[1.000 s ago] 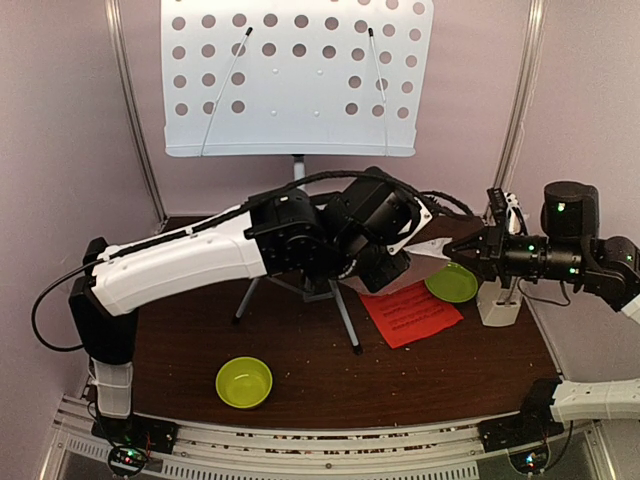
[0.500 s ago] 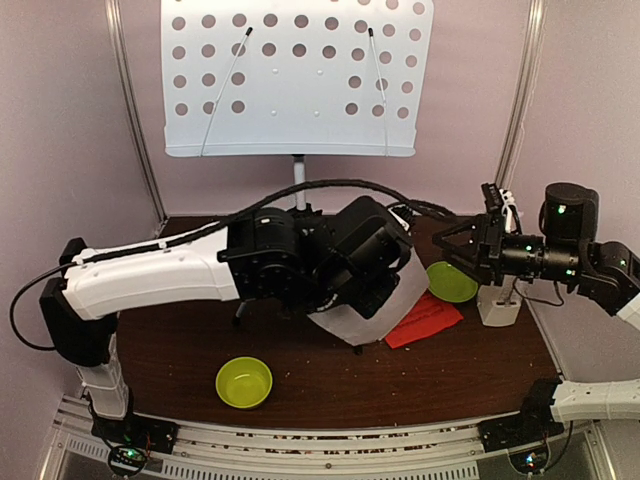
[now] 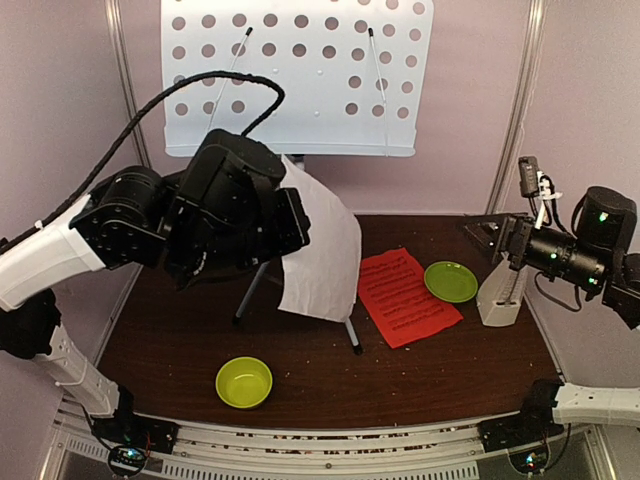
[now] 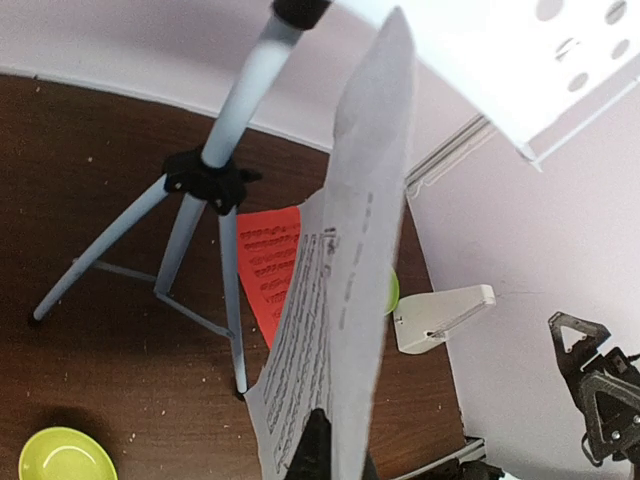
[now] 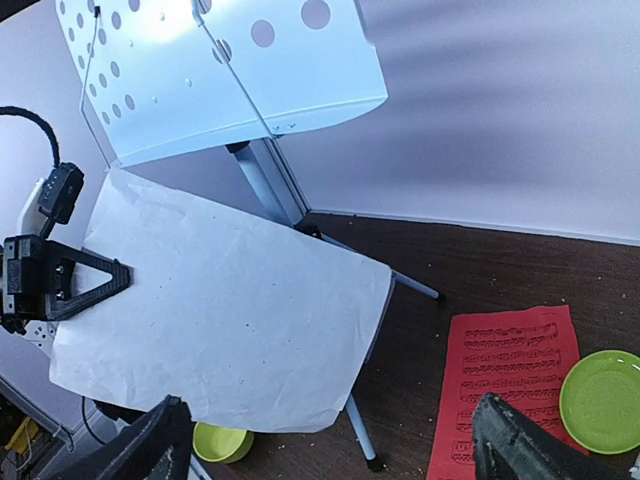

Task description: Set up the instrument practice props

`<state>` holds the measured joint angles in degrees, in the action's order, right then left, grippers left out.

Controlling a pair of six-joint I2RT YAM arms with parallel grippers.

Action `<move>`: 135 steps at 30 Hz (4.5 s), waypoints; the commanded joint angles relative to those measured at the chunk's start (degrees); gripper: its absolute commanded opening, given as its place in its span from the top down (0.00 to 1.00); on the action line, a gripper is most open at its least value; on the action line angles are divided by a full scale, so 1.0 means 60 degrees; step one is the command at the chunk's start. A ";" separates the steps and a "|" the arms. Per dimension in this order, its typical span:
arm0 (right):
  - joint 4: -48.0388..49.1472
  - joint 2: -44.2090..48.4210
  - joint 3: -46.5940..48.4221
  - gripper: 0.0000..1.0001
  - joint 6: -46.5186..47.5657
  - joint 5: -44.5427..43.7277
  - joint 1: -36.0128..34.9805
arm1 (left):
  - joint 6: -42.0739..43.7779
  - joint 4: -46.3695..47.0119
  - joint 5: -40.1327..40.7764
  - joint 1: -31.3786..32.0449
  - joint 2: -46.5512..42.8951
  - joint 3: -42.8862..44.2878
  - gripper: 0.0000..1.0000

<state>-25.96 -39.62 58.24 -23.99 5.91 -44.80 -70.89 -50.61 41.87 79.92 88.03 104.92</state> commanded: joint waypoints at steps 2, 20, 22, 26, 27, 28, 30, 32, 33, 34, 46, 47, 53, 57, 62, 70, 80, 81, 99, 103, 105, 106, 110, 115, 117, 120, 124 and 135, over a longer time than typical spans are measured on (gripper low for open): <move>0.1531 0.0135 -0.0997 0.00 0.1616 -0.0024 -0.0079 | -0.3618 -0.0560 0.0742 -0.0019 -0.0172 -0.0533 1.00; 0.0953 -0.1496 -0.0502 0.00 0.4080 -0.1279 -0.3733 | -1.0345 -0.3205 0.0797 0.0046 0.0154 0.0463 1.00; 0.1006 -0.1736 -0.0294 0.00 0.4371 -0.1958 -0.4605 | -1.0524 -0.3198 0.0959 0.0113 0.0106 0.0644 1.00; 0.1218 -0.2384 0.0112 0.00 0.4563 -0.3487 -0.6125 | -1.0452 -0.3211 0.1681 0.0504 0.0027 0.1216 1.00; 0.1271 -0.2577 0.0220 0.00 0.4537 -0.3823 -0.6419 | -1.0414 -0.3229 0.1745 0.0590 0.0007 0.1323 1.00; 0.1371 -0.2741 0.0320 0.00 0.4509 -0.4054 -0.6642 | -1.0501 -0.3281 0.1750 0.0703 -0.0034 0.1349 1.00; 0.1539 -0.3036 0.0437 0.00 0.4483 -0.4365 -0.7000 | -1.1117 -0.3602 0.1684 0.0975 -0.0166 0.1190 1.00; 0.1716 -0.3213 0.0511 0.00 0.4492 -0.4667 -0.7345 | -1.1694 -0.3881 0.1566 0.1230 -0.0319 0.0928 1.00; 0.1764 -0.3298 0.0561 0.00 0.4514 -0.4793 -0.7476 | -1.1961 -0.3976 0.1537 0.1340 -0.0368 0.0825 1.00; 0.1807 -0.3397 0.0619 0.00 0.4542 -0.4955 -0.7587 | -1.2247 -0.4053 0.1502 0.1414 -0.0399 0.0754 1.00; 0.1900 -0.5087 0.1826 0.00 0.5023 -0.6202 -0.9054 | -1.3438 -0.4963 0.2870 0.2124 -0.0484 0.1263 1.00; 0.1893 -0.5206 0.1892 0.00 0.5025 -0.6195 -0.9063 | -1.3497 -0.5056 0.2962 0.2197 -0.0538 0.1219 1.00; 0.2256 -0.5492 0.1980 0.00 0.5293 -0.6084 -0.9059 | -1.3521 -0.5211 0.3350 0.2383 -0.0872 0.1068 1.00; 0.2392 -0.5472 0.1877 0.00 0.5196 -0.6118 -0.9058 | -1.3548 -0.5751 0.3160 0.2442 -0.1158 0.0788 1.00; 0.2561 -0.5311 0.1573 0.00 0.5135 -0.6378 -0.9062 | -1.3557 -0.5865 0.3259 0.2299 -0.1958 -0.0319 1.00; 0.2697 -0.5805 0.1886 0.00 0.5291 -0.6565 -0.8966 | -1.3542 -0.6118 0.2635 0.1739 -0.2351 -0.0683 1.00; 0.3577 -0.7783 0.3032 0.00 0.5884 -0.6780 -0.8676 | -1.3532 -0.4203 0.2702 0.1296 -0.2534 -0.1350 1.00; 0.3743 -0.7958 0.3138 0.00 0.5891 -0.6860 -0.8614 | -1.3538 -0.4151 0.2730 0.1299 -0.2547 -0.1340 1.00; 0.7396 -1.0281 0.4555 0.75 0.7817 -0.9550 -0.7721 | -1.3520 -0.3876 0.2717 0.1101 -0.2720 -0.1324 1.00; 0.7442 -0.9851 0.4128 1.00 0.7648 -0.9225 -0.7691 | -1.3489 -0.3991 0.2670 0.0928 -0.2790 -0.1403 0.91; 0.7382 -0.9583 0.3926 1.00 0.7518 -0.8915 -0.7657 | -1.3305 -0.4090 0.2650 0.0796 -0.2792 -0.1396 0.82; 0.7339 -0.9414 0.3830 1.00 0.7441 -0.8708 -0.7634 | -1.3154 -0.4132 0.2606 0.0713 -0.2792 -0.1382 0.77; 0.6895 -0.8733 0.3567 1.00 0.6795 -0.7894 -0.7461 | -1.2102 -0.4285 0.2775 0.0467 -0.2867 -0.1331 0.43; 0.5692 -0.7715 0.3341 1.00 0.5367 -0.6355 -0.6927 | -1.1657 -0.5309 0.3025 0.0179 -0.3389 -0.1759 0.02; 0.5225 -0.7317 0.3257 1.00 0.4849 -0.5433 -0.6639 | -1.1569 -0.5005 0.3345 0.0160 -0.4111 -0.2749 0.02; 0.4584 -0.6806 0.3169 1.00 0.4177 -0.3930 -0.6190 | -1.0880 -0.3948 0.3824 0.0048 -0.5452 -0.4839 0.02; 0.3965 -0.6259 0.3156 1.00 0.3968 -0.2659 -0.5806 | -0.9277 -0.4381 0.3459 -0.0614 -0.6055 -0.5204 0.02; 0.1718 -0.5231 0.3841 1.00 0.3155 -0.0819 -0.4727 | -0.3030 -0.7099 0.5051 -0.1206 -0.3715 -0.1948 0.02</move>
<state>-8.88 -73.97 78.19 -1.69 -4.43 -75.70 -105.95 -89.56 66.92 73.06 65.25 90.98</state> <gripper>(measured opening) 0.009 0.977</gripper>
